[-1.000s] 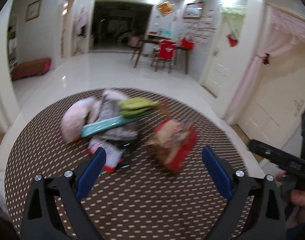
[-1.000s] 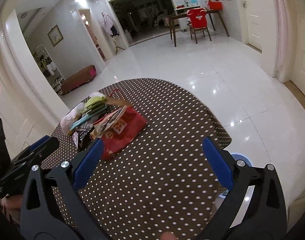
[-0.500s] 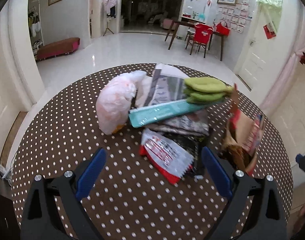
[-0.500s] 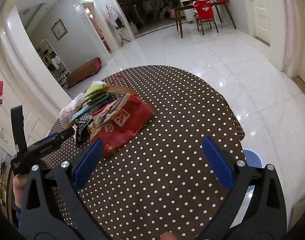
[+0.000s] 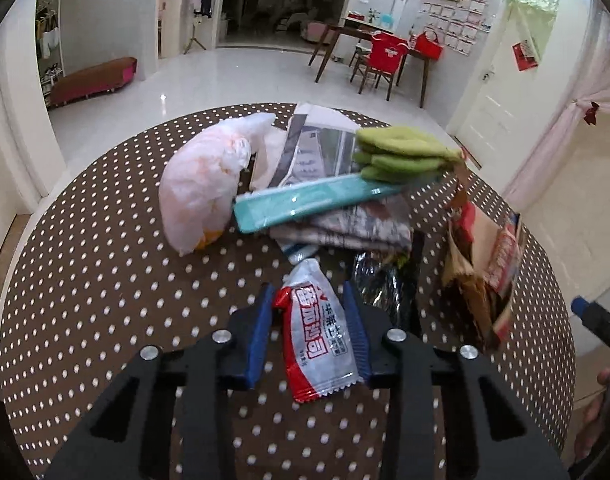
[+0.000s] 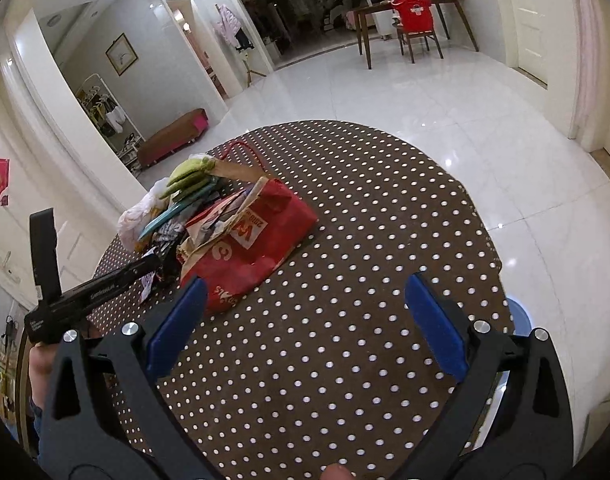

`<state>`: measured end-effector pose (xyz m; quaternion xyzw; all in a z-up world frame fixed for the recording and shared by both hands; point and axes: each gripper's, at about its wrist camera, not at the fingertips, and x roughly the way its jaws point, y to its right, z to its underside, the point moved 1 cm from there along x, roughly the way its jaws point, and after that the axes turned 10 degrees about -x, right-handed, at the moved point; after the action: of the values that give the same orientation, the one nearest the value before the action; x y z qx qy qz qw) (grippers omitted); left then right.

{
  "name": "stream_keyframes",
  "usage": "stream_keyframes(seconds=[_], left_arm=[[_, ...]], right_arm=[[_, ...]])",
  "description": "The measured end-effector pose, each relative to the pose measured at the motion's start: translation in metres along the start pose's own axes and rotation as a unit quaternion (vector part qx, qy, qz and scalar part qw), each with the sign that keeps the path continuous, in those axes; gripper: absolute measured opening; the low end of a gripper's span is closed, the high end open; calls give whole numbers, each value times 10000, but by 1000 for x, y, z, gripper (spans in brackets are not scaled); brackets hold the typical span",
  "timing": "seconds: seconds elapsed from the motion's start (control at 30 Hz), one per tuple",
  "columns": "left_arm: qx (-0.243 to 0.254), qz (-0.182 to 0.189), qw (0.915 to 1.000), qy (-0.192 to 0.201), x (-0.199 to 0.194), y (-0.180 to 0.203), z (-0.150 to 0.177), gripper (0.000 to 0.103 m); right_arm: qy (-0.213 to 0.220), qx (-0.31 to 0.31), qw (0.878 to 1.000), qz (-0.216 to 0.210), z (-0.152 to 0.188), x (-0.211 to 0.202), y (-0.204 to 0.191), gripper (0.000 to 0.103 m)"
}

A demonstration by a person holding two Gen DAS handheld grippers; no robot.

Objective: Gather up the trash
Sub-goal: 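Grasp the red-white wrapper with the left gripper, then grasp the red paper bag with the right gripper while the left holds the wrapper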

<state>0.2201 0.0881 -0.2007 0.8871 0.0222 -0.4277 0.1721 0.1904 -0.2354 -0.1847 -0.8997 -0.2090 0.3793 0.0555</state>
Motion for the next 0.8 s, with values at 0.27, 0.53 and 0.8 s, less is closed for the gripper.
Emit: stream_keyframes(seconds=[0.27, 0.53, 0.8], left_arm=[[182, -96, 9998, 28, -14, -3, 21, 38], [319, -26, 9995, 23, -30, 1, 41, 38], [321, 178, 9993, -28, -35, 0, 47, 23]], right_arm=[[-102, -243, 9996, -123, -5, 20, -37, 97], [-293, -526, 9981, 111, -25, 64, -86, 97], [-448, -858, 9938, 550, -17, 89, -98, 49]])
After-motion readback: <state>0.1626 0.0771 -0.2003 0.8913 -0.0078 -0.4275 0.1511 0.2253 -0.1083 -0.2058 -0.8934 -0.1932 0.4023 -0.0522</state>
